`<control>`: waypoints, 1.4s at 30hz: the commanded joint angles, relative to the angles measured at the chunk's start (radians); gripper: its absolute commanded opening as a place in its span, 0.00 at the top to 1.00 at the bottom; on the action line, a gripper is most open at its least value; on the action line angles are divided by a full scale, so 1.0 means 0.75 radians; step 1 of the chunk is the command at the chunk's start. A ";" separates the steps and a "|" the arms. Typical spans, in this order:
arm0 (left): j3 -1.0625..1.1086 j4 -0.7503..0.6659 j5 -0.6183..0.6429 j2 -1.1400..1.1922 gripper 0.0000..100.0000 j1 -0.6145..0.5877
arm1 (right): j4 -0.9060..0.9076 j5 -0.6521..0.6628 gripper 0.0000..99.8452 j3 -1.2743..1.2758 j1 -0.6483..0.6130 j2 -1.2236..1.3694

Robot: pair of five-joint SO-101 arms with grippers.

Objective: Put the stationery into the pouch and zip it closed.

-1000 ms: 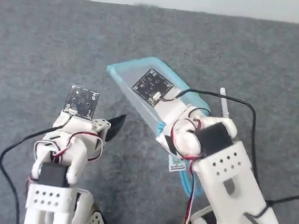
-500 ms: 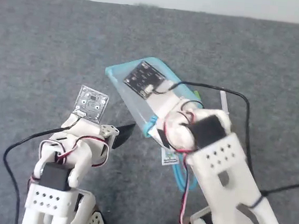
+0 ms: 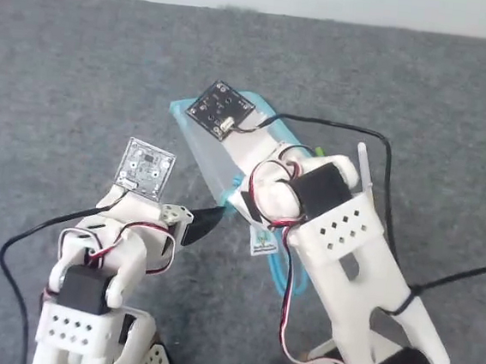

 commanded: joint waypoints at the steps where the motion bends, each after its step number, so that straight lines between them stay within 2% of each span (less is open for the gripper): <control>1: -0.081 0.002 0.014 -0.020 0.62 0.012 | 0.024 -0.016 0.99 -0.094 -0.013 -0.003; 9: 0.062 -0.213 0.008 -0.010 0.62 0.012 | 0.030 -0.014 0.99 -0.092 -0.058 -0.009; 19: 0.091 -0.231 0.004 -0.008 0.62 0.004 | 0.040 0.002 0.99 -0.104 -0.081 -0.019; 24: 0.202 -0.362 -0.053 -0.008 0.63 -0.076 | 0.224 0.043 0.99 -0.282 -0.079 -0.019; 30: 0.179 -0.368 -0.025 -0.010 0.64 -0.149 | 0.369 0.090 0.99 -0.344 -0.083 -0.019; 37: 0.163 -0.374 0.023 -0.010 0.64 -0.151 | 0.339 0.119 0.99 -0.151 -0.089 -0.069; 42: 0.163 -0.376 0.070 -0.010 0.64 -0.145 | 0.247 0.137 0.99 0.070 -0.167 -0.173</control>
